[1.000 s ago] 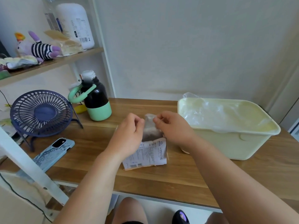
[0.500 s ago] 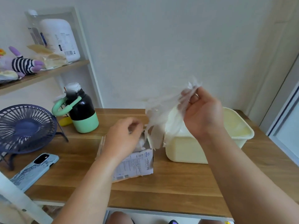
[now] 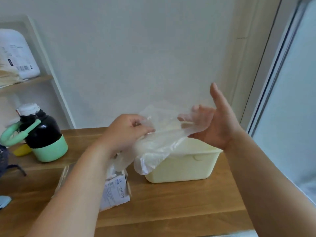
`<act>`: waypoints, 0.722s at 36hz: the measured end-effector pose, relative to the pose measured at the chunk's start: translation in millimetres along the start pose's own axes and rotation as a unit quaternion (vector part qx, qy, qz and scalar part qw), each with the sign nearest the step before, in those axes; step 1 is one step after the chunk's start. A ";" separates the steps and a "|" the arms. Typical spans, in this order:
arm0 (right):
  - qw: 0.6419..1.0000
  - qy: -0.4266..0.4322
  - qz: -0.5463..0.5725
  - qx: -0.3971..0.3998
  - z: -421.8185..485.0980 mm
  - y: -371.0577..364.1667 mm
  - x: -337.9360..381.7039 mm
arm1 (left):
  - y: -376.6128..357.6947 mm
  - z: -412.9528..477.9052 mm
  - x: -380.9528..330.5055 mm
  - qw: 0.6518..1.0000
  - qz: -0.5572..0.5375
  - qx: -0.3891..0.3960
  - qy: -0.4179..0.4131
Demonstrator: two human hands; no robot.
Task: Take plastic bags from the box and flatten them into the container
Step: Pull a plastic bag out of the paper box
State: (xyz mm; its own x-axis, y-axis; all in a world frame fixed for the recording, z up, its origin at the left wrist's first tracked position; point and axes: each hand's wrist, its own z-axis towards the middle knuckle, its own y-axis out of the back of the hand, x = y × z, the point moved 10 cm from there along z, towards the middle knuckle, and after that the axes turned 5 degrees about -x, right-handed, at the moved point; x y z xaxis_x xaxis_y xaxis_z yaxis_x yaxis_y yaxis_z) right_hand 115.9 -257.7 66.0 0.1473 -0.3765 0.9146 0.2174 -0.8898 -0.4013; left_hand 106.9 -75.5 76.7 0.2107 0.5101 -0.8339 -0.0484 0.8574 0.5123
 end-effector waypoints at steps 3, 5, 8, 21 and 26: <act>0.989 -0.034 -0.123 -0.078 0.8 21.6 0.2 | -9.4 14.8 -8.8 0.997 0.061 0.047 -0.024; 0.968 -0.017 -0.225 -0.106 0.0 31.4 6.0 | -15.0 25.3 -9.9 0.992 0.102 0.071 -0.022; 0.941 0.015 -0.321 -0.102 -0.8 32.5 11.0 | -24.7 40.2 -8.1 0.984 0.151 0.094 -0.012; 0.831 0.023 -0.489 -0.265 30.1 89.7 13.9 | 2.5 41.5 -45.4 0.923 0.241 -0.233 -0.187; 0.744 0.032 -0.625 -0.234 38.6 86.0 9.2 | -67.6 41.4 -16.6 0.945 0.275 0.067 -0.166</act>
State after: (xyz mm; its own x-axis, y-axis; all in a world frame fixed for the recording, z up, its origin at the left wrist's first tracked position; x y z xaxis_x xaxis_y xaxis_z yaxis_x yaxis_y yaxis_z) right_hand 173.2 -327.7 38.0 0.0616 0.8229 0.5649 -0.2161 -0.5415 0.8124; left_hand 147.1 -144.8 64.5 0.4862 0.8069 -0.3353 -0.1202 0.4419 0.8890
